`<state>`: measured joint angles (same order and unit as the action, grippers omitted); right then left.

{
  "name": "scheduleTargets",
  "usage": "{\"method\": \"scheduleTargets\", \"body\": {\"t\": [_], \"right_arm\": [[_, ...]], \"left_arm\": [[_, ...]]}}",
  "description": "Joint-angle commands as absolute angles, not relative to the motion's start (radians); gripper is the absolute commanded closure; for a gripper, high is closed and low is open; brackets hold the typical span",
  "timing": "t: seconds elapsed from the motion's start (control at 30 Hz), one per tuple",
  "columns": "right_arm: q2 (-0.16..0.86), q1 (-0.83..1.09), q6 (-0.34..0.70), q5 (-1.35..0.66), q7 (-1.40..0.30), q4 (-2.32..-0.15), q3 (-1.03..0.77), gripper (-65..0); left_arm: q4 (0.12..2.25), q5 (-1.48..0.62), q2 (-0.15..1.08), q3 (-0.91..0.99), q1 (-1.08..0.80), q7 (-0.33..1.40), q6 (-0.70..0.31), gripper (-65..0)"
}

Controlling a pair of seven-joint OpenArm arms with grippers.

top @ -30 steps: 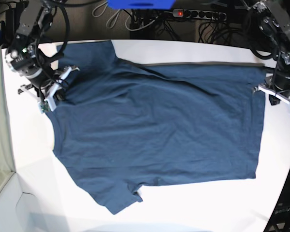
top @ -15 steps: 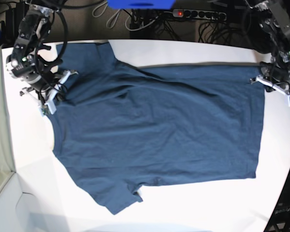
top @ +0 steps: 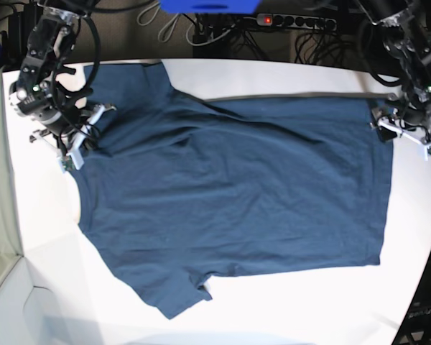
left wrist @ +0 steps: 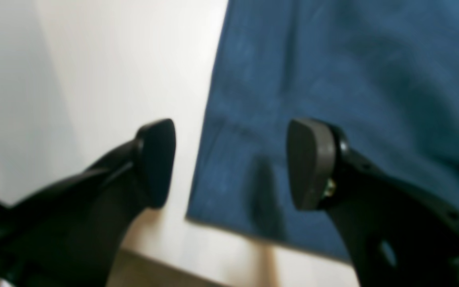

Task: Layout the t-shirt on the table in an organized manner, then fold the t-shirt properly
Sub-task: 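Regrasp the shirt edges with both grippers and pull them taut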

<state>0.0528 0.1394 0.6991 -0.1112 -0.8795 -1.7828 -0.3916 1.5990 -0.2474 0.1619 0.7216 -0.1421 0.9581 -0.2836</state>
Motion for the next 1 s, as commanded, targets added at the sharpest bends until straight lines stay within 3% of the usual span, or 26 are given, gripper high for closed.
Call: {"method": "scheduleTargets", "body": {"t": [0.0, 0.67, 0.87, 0.97], "right_arm": [[0.064, 0.130, 0.698, -0.122, -0.860, -1.797, -0.394, 0.0], [0.064, 0.130, 0.698, -0.120, -0.860, -1.797, -0.395, 0.0], [0.064, 0.130, 0.698, -0.120, -0.860, -1.797, -0.395, 0.0], [0.064, 0.131, 0.698, -0.120, -0.862, -1.797, -0.395, 0.0]], "left_arm": [[1.609, -0.260, 0.176, 0.723, -0.114, 0.931, -0.283, -42.6], [1.506, -0.260, 0.177, 0.717, -0.085, 0.931, -0.283, -42.0], [1.504, -0.260, 0.177, 0.717, -0.085, 0.931, -0.283, -23.7], [1.504, -0.260, 0.177, 0.716, -0.085, 0.931, -0.283, -19.5]]}}
